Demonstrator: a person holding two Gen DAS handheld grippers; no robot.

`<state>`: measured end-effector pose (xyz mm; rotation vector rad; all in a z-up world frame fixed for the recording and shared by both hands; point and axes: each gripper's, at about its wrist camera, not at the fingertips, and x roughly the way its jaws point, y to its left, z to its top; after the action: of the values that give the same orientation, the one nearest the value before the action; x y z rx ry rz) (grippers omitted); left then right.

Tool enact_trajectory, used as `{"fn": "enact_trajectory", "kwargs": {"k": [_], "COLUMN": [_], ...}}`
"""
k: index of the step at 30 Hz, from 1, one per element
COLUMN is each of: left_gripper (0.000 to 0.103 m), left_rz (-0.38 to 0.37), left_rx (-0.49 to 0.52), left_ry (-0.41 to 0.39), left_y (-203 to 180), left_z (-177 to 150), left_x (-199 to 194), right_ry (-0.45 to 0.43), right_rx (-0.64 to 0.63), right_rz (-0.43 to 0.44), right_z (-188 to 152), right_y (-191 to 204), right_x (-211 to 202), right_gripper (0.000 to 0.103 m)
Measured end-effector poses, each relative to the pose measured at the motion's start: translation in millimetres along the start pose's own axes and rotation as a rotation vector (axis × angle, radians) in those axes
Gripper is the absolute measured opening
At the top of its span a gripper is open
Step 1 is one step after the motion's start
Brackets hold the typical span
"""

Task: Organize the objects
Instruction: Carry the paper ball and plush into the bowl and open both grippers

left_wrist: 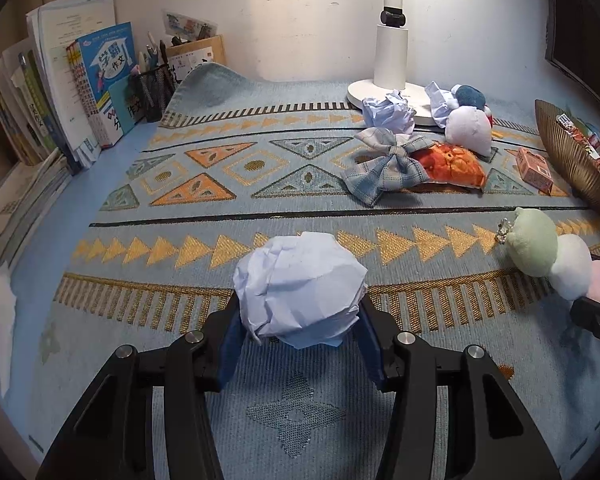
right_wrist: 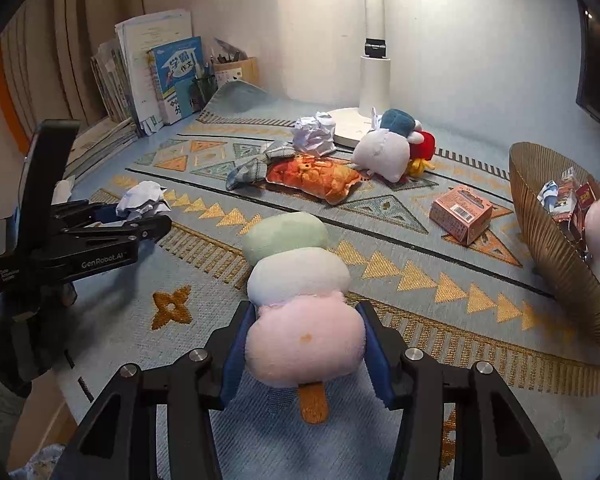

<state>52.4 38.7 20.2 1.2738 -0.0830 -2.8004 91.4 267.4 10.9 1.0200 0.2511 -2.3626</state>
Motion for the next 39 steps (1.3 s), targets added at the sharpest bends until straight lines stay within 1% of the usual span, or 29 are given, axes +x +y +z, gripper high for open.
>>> {"fn": "enact_trajectory", "kwargs": {"k": [6,8,11,13,16,18,21,23,25,27,28,30,32,33,34,35,36,37,39], "left_gripper": [0.045,0.041,0.038,0.037,0.037,0.037,0.037,0.037,0.037,0.038,0.038,0.041,0.044,0.046,0.053,0.078,0.089,0.092,0.092], "left_rz": [0.002,0.009,0.013,-0.027,-0.111,-0.176,-0.270,-0.341,-0.410,-0.456,-0.472,-0.511,-0.550,-0.549,-0.532,-0.500,-0.474,-0.467,-0.482], "left_rx": [0.009,0.016,0.022,0.007,-0.024,-0.015,0.036,0.079,0.124,0.175,0.192,0.192,0.183,0.189,0.201,0.222,0.241,0.245,0.231], "left_ry": [-0.004,-0.009,-0.044,-0.046,-0.092,-0.133,-0.185,-0.212,-0.229,-0.241,-0.240,-0.226,-0.206,-0.207,-0.219,-0.218,-0.194,-0.171,-0.119], "left_y": [-1,-2,-4,-3,-9,-24,-63,-96,-134,-173,-190,-220,-245,-256,-267,-278,-287,-290,-288], "left_z": [0,0,1,5,19,34,63,84,105,124,133,151,163,167,170,172,174,175,172], "left_x": [0,-2,-11,-20,-44,-62,-83,-92,-95,-92,-88,-74,-58,-53,-46,-38,-29,-19,-9], "right_ry": [-0.016,-0.029,-0.049,-0.064,-0.101,-0.125,-0.200,-0.263,-0.321,-0.345,-0.340,-0.307,-0.295,-0.291,-0.288,-0.278,-0.244,-0.205,-0.154], "right_rx": [0.008,0.016,0.036,0.070,0.160,0.240,0.336,0.400,0.481,0.564,0.595,0.632,0.656,0.662,0.667,0.667,0.667,0.668,0.670], "right_rz": [0.027,0.021,-0.002,-0.006,0.028,0.058,0.035,-0.016,-0.093,-0.187,-0.239,-0.315,-0.354,-0.371,-0.376,-0.371,-0.381,-0.396,-0.373], "right_z": [0,-1,0,0,-2,-4,-1,4,8,10,11,14,17,20,23,27,30,31,28], "right_y": [-1,-3,-8,-16,-34,-51,-81,-106,-136,-169,-186,-214,-235,-245,-253,-261,-268,-273,-277], "right_x": [-3,-5,-9,-14,-30,-46,-87,-120,-150,-167,-170,-168,-163,-159,-153,-144,-134,-126,-120], "right_gripper": [0.050,0.050,0.050,0.050,0.050,0.050,0.050,0.050,0.051,0.051,0.051,0.051,0.051,0.052,0.062,0.075,0.077,0.076,0.076]}}
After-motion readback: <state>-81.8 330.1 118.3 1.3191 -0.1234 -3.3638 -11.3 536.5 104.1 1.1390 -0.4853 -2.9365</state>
